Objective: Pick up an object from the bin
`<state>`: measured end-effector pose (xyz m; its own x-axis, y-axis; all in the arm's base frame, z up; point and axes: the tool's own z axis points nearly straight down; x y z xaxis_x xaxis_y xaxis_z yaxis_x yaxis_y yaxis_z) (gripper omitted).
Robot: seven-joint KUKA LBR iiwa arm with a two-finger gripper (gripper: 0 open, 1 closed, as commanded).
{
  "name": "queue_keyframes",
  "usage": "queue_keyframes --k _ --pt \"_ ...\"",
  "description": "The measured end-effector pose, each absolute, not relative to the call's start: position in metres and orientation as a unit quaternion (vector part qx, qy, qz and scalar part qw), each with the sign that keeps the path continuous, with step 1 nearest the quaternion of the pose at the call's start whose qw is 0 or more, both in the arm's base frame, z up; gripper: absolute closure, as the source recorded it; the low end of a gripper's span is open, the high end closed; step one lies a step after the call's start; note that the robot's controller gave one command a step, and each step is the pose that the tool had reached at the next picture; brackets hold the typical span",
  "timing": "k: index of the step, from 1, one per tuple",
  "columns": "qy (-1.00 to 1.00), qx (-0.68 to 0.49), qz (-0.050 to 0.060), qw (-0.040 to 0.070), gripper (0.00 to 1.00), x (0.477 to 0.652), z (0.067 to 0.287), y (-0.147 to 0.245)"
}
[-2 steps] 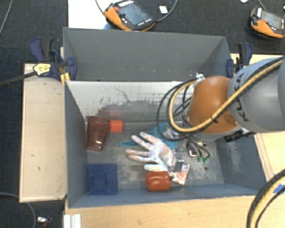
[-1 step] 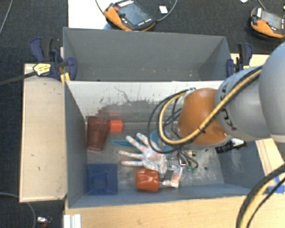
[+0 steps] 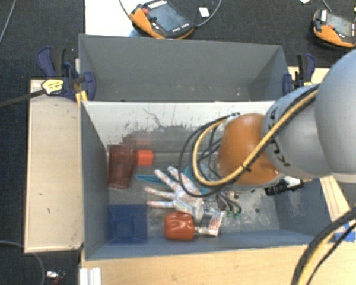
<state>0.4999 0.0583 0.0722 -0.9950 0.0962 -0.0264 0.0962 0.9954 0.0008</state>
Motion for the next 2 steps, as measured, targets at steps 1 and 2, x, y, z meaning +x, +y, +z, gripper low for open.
queue_keyframes --k 1,2 --pt "0.998 0.062 -0.002 0.009 0.00 0.491 0.071 -0.029" --pt "0.999 0.051 0.002 0.015 1.00 0.512 0.071 0.011"
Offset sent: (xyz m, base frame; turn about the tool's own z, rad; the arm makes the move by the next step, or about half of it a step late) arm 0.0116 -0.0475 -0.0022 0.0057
